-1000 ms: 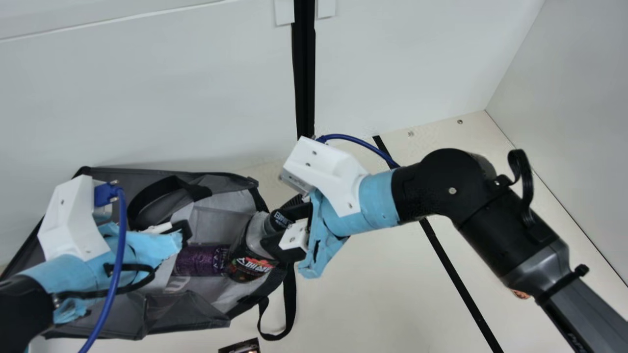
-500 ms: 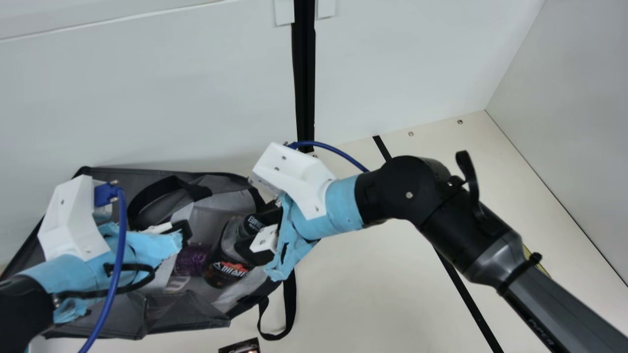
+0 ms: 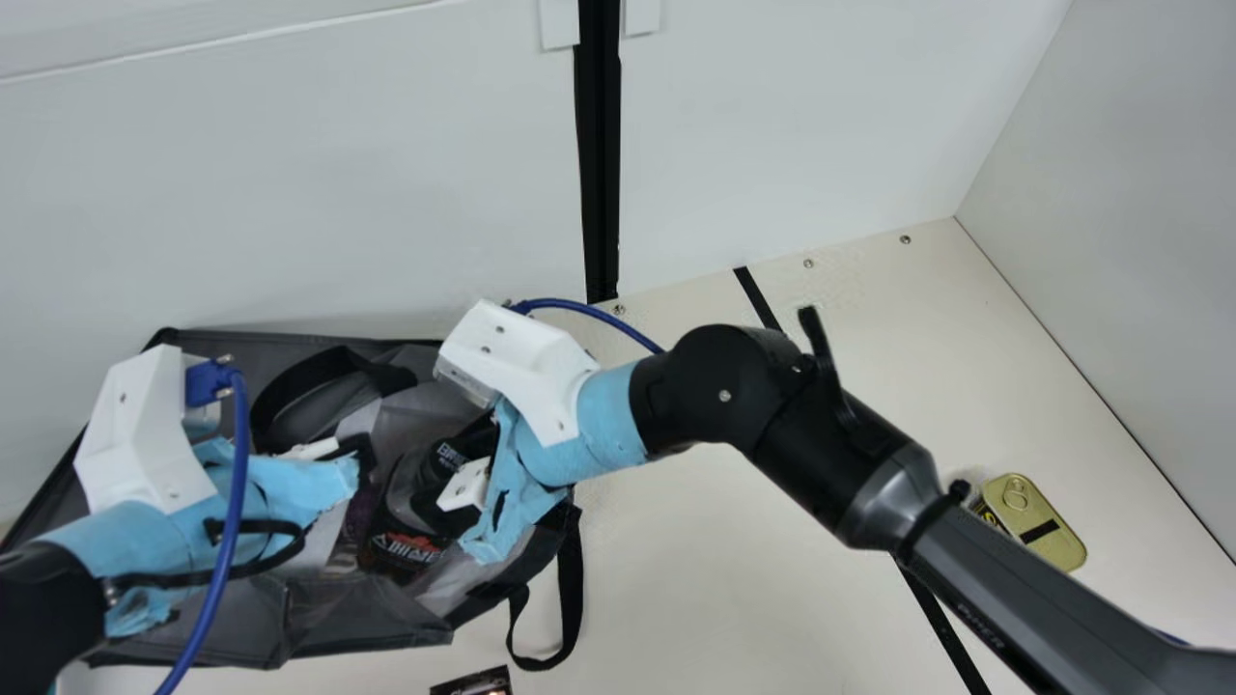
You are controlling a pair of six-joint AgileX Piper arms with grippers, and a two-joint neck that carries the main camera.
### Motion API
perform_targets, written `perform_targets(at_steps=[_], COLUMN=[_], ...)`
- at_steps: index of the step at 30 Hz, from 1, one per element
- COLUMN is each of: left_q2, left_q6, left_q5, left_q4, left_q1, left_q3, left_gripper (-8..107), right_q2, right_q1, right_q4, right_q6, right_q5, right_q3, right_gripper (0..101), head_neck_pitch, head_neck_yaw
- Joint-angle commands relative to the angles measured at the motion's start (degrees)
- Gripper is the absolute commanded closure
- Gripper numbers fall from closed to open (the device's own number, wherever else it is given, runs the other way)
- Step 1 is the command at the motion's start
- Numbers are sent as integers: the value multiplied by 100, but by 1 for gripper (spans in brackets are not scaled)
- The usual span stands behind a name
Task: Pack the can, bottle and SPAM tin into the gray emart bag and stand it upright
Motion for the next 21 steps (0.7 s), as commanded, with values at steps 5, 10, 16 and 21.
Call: perform_targets(at_steps=[5,10,16,21], left_q2=[0,0,0,0], left_q6=[0,0,0,0], left_q5=[0,0,0,0], left_q4=[0,0,0,0], left_q1=[0,0,0,0], left_q3=[0,0,0,0], left_gripper=[107,107,107,107], right_q2=[229,428,647,771], right_q1=[116,193,277,329], right_q4=[44,62,45,27], right_q6=[-24,-48,-33,-9], right_q5=[-110,-186,-265,-310], right_q3=[-75,-153,-258,-328], right_gripper=[101,101,101,101], head_neck_pitch=[-130,-130,-130,-130], head_neck_yaw=[-5,-5,-5,-5])
